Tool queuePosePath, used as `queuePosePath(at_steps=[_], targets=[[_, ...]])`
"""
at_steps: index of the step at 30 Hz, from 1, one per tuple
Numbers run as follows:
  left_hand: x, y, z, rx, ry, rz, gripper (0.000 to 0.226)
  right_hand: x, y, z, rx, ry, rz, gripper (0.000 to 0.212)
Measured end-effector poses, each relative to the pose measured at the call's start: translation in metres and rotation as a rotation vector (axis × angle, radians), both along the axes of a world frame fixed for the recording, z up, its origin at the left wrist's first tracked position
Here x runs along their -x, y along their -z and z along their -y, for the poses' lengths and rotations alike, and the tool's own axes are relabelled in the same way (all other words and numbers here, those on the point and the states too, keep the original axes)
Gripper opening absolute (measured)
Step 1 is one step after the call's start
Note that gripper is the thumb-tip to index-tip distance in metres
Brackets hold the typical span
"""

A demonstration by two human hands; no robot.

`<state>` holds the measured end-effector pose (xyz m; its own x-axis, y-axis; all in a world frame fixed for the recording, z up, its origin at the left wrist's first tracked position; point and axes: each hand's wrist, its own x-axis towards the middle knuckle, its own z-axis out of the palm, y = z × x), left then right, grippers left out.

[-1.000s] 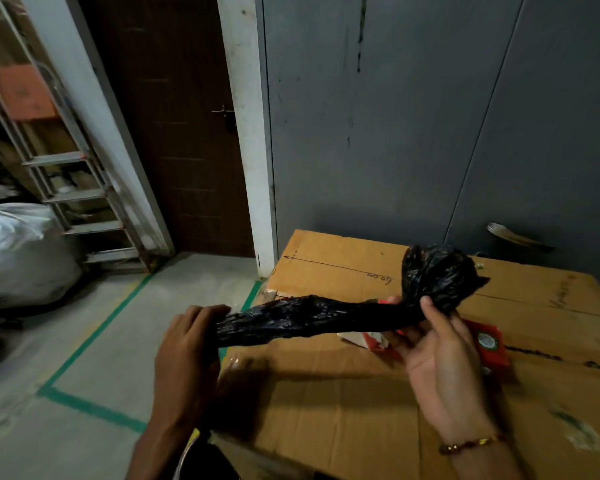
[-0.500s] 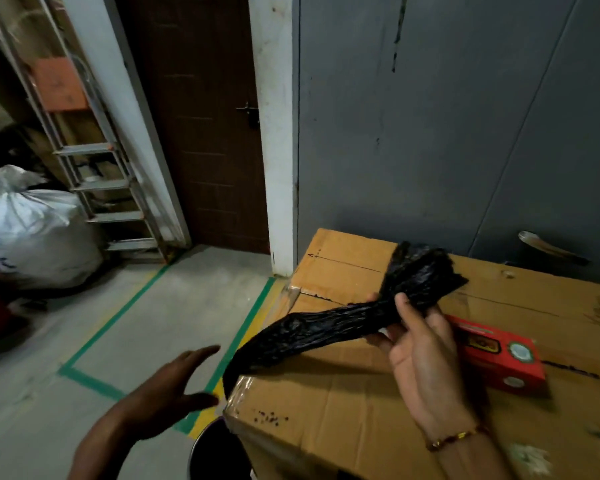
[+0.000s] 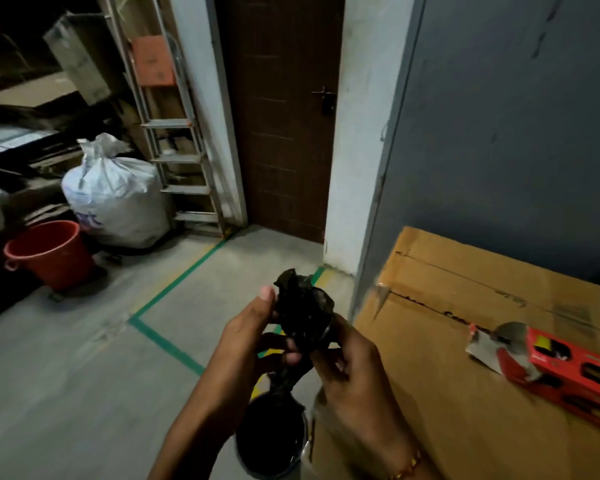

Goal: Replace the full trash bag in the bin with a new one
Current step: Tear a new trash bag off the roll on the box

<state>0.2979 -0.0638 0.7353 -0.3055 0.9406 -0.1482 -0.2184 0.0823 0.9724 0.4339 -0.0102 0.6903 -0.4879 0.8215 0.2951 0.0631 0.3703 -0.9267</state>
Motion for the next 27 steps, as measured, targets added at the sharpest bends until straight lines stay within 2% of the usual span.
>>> queuePosePath(at_steps=[4,8,11,15,17,22,24,27], targets=[[0.035,0.020,0.010,0.068,-0.016,-0.008,0.037,0.033,0.023,-0.002,-0.105,-0.056,0.161,0.021],[0.055,0.049,0.016,0.085,-0.227,-0.032,0.015,0.050,0.046,-0.004,-0.170,-0.086,0.324,0.023],[0.066,0.068,0.021,0.087,-0.346,-0.045,0.018,0.054,0.049,-0.008,-0.154,-0.102,0.346,0.023],[0.070,0.083,0.029,0.097,-0.445,-0.019,0.018,0.051,0.049,-0.013,-0.139,-0.123,0.404,0.040],[0.069,0.088,0.029,0.112,-0.468,-0.019,0.018,0.050,0.047,-0.015,-0.117,-0.129,0.367,0.041],[0.071,0.098,0.034,0.146,-0.497,-0.154,0.017,0.063,0.044,-0.015,0.208,-0.127,0.121,0.014],[0.074,0.100,0.038,0.144,-0.469,-0.254,0.020,0.074,0.045,-0.013,0.195,-0.132,0.193,0.020],[0.085,0.104,0.039,0.161,-0.417,-0.335,0.028,0.094,0.062,-0.009,0.118,-0.126,0.426,0.033]])
